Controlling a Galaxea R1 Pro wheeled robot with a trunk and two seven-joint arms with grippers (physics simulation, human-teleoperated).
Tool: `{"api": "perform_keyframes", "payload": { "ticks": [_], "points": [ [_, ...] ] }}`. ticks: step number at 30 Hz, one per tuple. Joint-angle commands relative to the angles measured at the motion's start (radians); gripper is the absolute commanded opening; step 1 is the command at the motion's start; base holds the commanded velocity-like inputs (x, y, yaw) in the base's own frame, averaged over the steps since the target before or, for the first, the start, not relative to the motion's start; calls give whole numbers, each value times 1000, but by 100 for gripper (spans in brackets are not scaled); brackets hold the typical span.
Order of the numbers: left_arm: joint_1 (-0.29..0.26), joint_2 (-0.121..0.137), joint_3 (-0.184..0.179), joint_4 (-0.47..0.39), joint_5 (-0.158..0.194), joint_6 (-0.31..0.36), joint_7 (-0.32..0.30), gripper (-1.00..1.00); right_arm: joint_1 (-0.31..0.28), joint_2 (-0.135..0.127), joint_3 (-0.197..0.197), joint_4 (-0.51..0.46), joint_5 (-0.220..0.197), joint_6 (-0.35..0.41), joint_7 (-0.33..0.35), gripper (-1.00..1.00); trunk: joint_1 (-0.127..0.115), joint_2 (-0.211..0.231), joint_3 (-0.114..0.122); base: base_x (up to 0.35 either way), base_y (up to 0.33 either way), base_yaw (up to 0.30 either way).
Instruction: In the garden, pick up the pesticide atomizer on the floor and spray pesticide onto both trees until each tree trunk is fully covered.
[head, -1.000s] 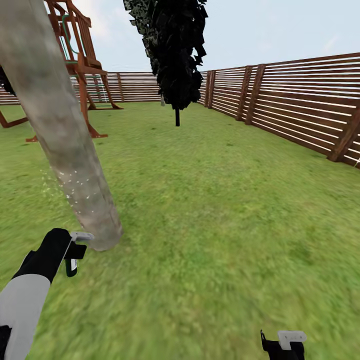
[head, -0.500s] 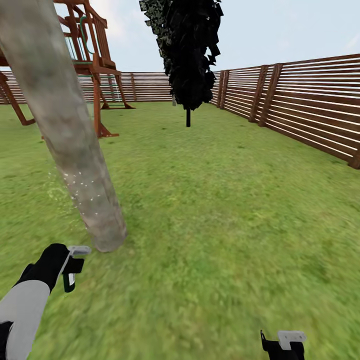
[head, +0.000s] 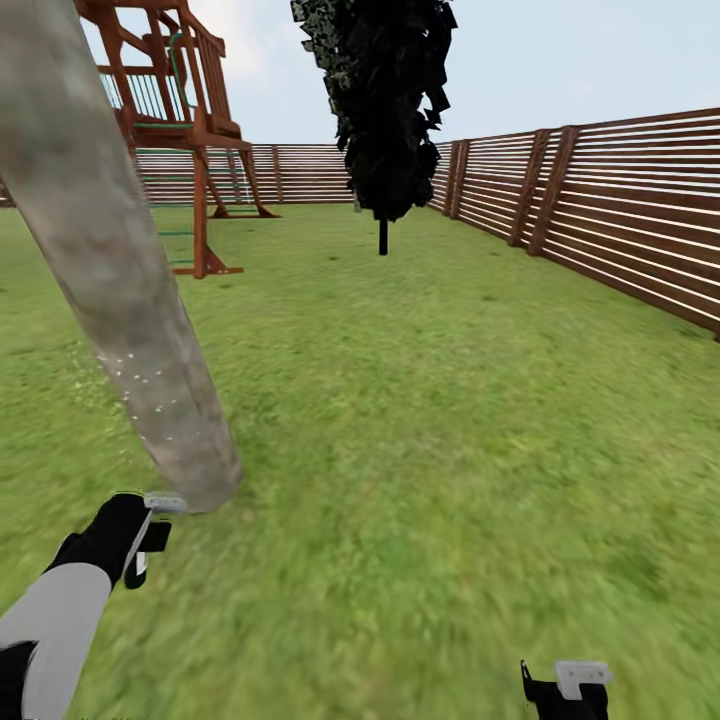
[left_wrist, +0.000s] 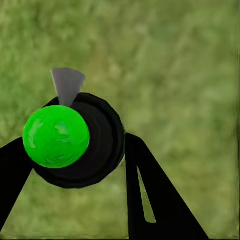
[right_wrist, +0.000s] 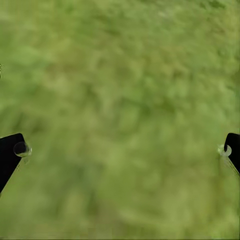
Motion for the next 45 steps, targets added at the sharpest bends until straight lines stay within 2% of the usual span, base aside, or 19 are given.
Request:
{"api": "perform_keyframes", "payload": {
  "ticks": [1,4,6,8,13,19,23,39,45],
  "points": [
    [-1,-1,6,3,-13,3,-13,-100,-1,0,-3,2,11,-3,-8,100,0,0,-1,241,-183,276],
    [0,1,9,17,11,3,-18,-100,-1,0,-3,2,11,-3,-8,100,0,0,-1,277,-140,188],
    [30,9,8,23,32,-2,-13,-100,-1,0,-3,2,11,-3,-8,100,0,0,-1,309,-61,24],
    [38,14,9,21,35,-4,-12,-100,-1,-1,-3,2,11,-3,-8,100,0,0,-1,315,-14,5],
    [40,0,10,17,39,-6,-8,-100,-1,-1,-3,2,11,-3,-8,100,0,0,-1,244,-155,26],
    [40,1,13,15,41,-6,-8,-100,-1,-1,-3,2,11,-3,-8,100,0,0,-1,37,-265,246],
    [41,1,12,15,76,-7,-8,-100,-1,0,-3,2,11,-3,-8,100,0,0,-1,40,-274,277],
    [41,1,11,18,80,-7,-9,-100,-1,-1,-3,2,10,-3,-9,100,0,0,-1,168,-248,37],
    [40,1,11,18,80,-7,-11,-100,-1,0,-3,2,11,-3,-8,100,0,0,-1,207,-225,225]
  ]
}}
